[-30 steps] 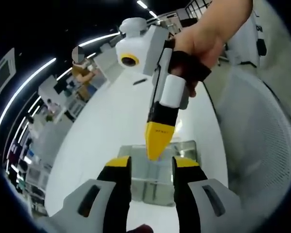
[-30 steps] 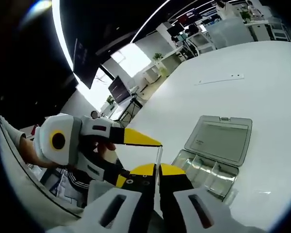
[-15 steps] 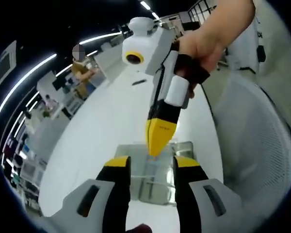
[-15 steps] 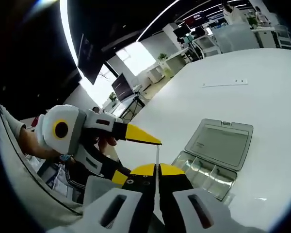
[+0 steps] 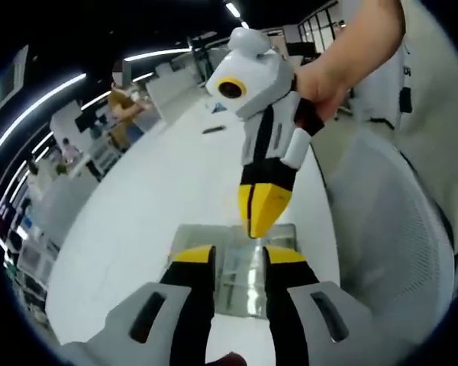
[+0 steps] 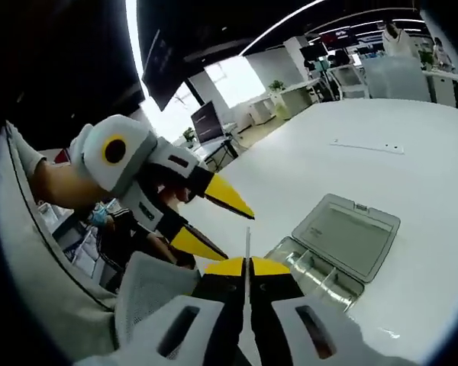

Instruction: Insert the divider into the dual guide fixture by aligning both edges with the guide slots and pushing it downward to the bottom, including one-sided entry, uneven engagement, binding, and posture correction.

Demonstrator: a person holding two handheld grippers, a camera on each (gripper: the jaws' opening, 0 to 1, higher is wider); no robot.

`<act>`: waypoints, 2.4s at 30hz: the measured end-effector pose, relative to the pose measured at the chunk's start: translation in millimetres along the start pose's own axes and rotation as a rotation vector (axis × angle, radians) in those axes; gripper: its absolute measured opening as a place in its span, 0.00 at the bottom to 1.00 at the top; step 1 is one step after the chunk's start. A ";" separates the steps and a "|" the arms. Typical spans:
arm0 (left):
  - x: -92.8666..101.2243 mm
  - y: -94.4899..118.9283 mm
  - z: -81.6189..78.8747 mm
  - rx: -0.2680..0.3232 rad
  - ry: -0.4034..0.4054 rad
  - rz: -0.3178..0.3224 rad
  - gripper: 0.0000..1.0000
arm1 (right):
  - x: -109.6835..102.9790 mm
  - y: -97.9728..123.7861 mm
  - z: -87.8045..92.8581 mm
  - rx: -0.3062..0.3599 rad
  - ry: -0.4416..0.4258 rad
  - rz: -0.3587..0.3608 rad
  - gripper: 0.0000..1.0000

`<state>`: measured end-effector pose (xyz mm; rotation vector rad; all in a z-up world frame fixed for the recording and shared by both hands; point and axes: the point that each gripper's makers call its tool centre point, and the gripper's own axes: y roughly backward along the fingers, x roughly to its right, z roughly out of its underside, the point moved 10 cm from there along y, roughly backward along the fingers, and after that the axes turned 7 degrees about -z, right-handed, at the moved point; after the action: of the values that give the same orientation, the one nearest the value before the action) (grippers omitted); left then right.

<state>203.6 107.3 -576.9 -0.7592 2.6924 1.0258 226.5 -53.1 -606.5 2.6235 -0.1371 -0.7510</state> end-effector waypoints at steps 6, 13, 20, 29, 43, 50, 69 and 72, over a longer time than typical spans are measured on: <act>-2.2 0.2 -0.7 -0.007 0.009 0.030 0.16 | -3.8 -1.3 1.8 -0.036 0.101 -0.020 0.00; -2.8 0.4 -0.2 -0.023 0.026 0.093 0.12 | -6.1 -1.8 3.4 -0.060 0.195 -0.033 0.00; -0.2 -0.3 0.7 -0.039 0.034 0.138 0.08 | -8.8 -1.9 6.5 -0.075 0.271 -0.048 0.00; 3.2 -1.4 1.9 -0.061 0.042 0.183 0.03 | -11.4 -2.4 8.3 -0.104 0.364 -0.062 0.00; 7.9 -2.7 3.9 -0.093 0.070 0.267 0.01 | -17.3 -4.4 11.8 -0.148 0.485 -0.095 0.00; 10.0 -3.7 3.4 -0.114 0.084 0.300 0.00 | -19.2 -4.8 13.2 -0.165 0.517 -0.108 0.00; 5.5 -9.8 -0.7 -0.236 0.231 0.384 0.00 | -15.1 -6.5 19.4 -0.140 0.427 -0.121 0.00; 3.6 -10.8 0.5 -0.252 0.261 0.407 0.00 | -16.0 -7.6 19.8 -0.143 0.414 -0.124 0.00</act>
<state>206.0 99.4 -584.7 -0.4072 3.0596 1.4719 202.3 -50.0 -617.1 2.6018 0.1919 -0.2308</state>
